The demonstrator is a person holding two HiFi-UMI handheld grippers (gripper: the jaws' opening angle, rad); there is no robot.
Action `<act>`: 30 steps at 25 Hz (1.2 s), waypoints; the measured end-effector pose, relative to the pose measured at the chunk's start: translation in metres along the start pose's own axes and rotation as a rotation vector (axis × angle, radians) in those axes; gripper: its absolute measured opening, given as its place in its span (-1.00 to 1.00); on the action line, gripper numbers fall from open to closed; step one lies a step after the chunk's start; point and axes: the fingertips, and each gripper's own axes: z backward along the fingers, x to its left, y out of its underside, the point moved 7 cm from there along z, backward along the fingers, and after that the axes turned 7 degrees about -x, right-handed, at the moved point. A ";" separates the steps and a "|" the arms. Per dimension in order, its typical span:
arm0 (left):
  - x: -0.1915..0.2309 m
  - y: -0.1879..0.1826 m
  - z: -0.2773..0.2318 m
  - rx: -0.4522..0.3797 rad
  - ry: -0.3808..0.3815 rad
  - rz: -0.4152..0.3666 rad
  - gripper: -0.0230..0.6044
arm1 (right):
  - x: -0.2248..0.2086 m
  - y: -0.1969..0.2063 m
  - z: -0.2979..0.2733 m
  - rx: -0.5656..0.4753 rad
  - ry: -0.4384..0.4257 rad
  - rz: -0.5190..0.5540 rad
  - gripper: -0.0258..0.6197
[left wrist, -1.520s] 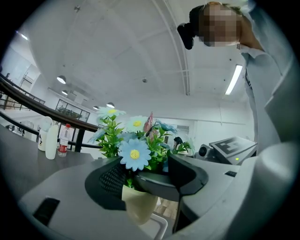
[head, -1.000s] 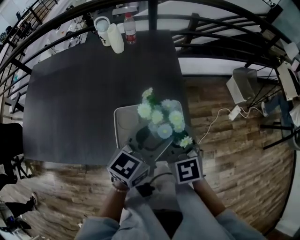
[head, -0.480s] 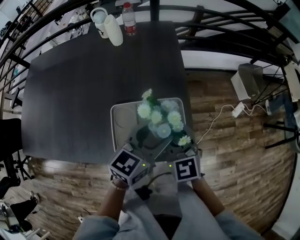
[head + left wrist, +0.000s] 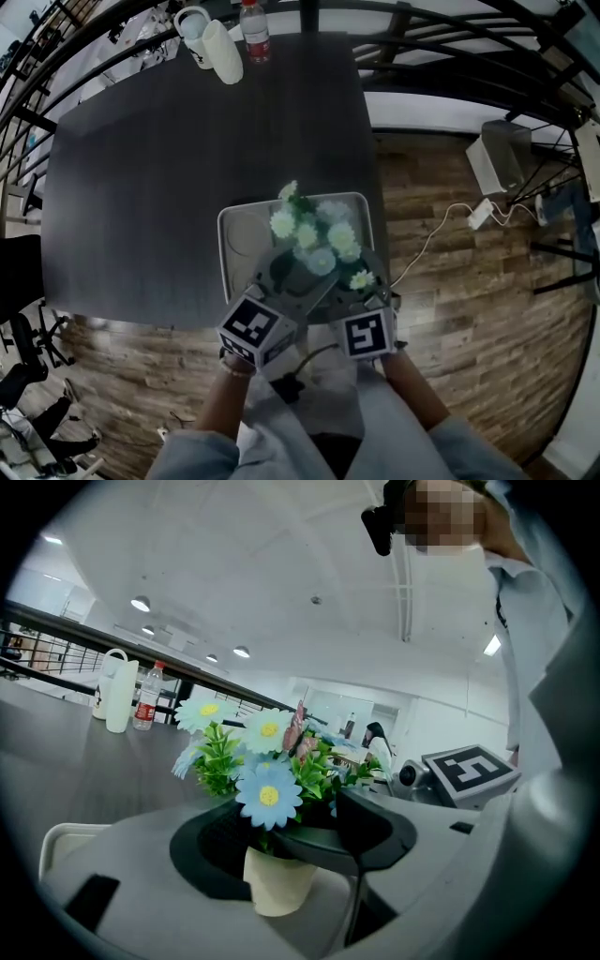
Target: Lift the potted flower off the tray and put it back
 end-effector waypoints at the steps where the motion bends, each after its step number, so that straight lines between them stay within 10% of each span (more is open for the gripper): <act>1: 0.001 0.002 0.000 0.003 -0.002 0.000 -0.07 | 0.001 0.002 0.000 0.004 -0.004 0.007 -0.53; 30: 0.000 0.009 0.032 0.030 -0.012 0.025 -0.07 | 0.005 0.009 0.034 0.070 0.024 -0.145 -0.09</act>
